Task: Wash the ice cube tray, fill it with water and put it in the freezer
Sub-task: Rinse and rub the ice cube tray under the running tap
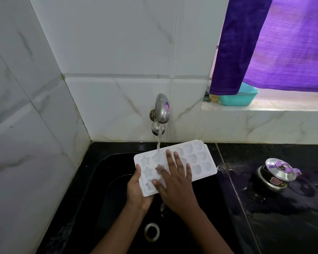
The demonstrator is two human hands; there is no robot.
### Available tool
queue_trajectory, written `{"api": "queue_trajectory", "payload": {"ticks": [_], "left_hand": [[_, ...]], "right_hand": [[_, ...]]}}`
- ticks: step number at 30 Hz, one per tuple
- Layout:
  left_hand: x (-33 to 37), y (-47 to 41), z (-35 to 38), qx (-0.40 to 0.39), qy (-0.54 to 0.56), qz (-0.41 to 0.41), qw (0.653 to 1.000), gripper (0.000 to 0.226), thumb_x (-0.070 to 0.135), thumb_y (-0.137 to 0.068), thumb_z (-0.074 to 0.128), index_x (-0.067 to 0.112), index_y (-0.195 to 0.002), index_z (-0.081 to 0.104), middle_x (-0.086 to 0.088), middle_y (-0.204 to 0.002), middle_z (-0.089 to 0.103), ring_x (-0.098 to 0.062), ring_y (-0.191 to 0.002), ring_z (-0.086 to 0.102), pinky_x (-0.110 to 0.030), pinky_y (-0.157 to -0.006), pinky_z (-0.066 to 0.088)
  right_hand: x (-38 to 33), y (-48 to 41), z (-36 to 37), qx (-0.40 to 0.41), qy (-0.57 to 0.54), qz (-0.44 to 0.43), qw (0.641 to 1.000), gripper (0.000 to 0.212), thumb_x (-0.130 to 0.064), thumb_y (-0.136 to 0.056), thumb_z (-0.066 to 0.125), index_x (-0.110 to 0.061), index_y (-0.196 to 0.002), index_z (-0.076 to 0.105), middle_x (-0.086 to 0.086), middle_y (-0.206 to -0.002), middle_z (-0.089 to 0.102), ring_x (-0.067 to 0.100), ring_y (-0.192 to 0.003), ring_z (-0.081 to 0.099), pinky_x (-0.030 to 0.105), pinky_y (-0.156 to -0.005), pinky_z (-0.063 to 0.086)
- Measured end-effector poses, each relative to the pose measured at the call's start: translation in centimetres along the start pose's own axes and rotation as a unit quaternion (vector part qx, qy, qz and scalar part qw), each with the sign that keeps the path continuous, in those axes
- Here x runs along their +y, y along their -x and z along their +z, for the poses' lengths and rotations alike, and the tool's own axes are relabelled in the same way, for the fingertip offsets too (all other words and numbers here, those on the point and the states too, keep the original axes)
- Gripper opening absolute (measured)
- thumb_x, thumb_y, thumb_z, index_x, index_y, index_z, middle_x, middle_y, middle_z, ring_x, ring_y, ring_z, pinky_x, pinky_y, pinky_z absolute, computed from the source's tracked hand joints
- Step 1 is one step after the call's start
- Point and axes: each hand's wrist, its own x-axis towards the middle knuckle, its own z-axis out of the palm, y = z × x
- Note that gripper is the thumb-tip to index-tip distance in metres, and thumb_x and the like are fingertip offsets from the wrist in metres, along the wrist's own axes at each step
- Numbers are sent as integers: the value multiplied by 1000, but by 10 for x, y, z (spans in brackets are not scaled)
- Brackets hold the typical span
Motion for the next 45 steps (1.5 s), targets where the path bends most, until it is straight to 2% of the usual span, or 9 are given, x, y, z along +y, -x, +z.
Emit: {"api": "queue_trajectory", "payload": {"ticks": [5,10,16,24,28,33,37,41,45], "left_hand": [[-7,4,2,1,24,-4,1000,62,41,-90,47,1,-137,47,-25,-132,58,-37,-108,65,-47,-81,59],[-7,7,-1,10,17,0,1000,62,42,-89,47,2,-135,49,-25,-132,58,-38,-111,64,-50,-85,57],[-9,3,5,22,15,24,999,61,43,-90,45,3,-135,50,-22,-128,62,-36,-106,67,-48,-81,59],[-8,2,-1,5,23,23,999,60,43,-89,46,2,-133,50,-23,-129,61,-36,-108,66,-48,-87,57],[-3,1,-7,11,11,17,1000,61,43,-90,46,2,-134,50,-25,-132,58,-39,-114,62,-53,-94,51],[-4,-2,-2,8,20,27,999,60,43,-90,46,2,-134,50,-23,-131,60,-37,-115,61,-51,-91,53],[1,-2,-5,16,12,20,1000,62,43,-89,48,2,-135,49,-24,-130,60,-38,-108,65,-50,-84,57],[-2,-3,-2,15,33,27,999,64,43,-88,47,3,-138,47,-22,-132,59,-35,-108,66,-50,-87,56],[2,1,-5,17,48,25,998,67,43,-88,48,3,-141,44,-24,-132,57,-35,-100,68,-44,-75,61]], "right_hand": [[-5,-2,-7,48,53,7,997,43,-57,-89,34,-29,-94,66,5,-157,20,27,-145,13,54,-114,7],[10,1,0,20,30,-9,999,55,-63,-90,19,-34,-114,58,-7,-156,-13,17,-143,-20,45,-112,-19],[-1,1,3,60,39,-23,997,50,-60,-90,32,-25,-108,63,2,-157,16,24,-145,11,54,-114,10],[-3,-4,4,44,32,-22,998,52,-60,-91,27,-26,-108,62,1,-158,10,22,-146,3,52,-115,4],[12,-6,6,7,17,-22,1000,61,-65,-89,11,-35,-120,54,-11,-153,-21,13,-141,-25,42,-110,-22],[-5,-6,8,59,15,-20,998,52,-60,-92,26,-25,-109,61,1,-158,12,23,-146,6,53,-114,7],[10,-11,10,35,5,-14,999,51,-60,-92,20,-33,-113,59,-5,-157,-4,19,-146,-9,52,-116,0],[-7,-13,11,69,27,-7,997,48,-59,-92,28,-28,-103,63,2,-158,17,23,-146,10,54,-113,15],[2,-15,15,36,3,-14,999,52,-61,-91,23,-31,-110,61,-6,-157,-5,18,-145,-9,55,-115,5]]}}
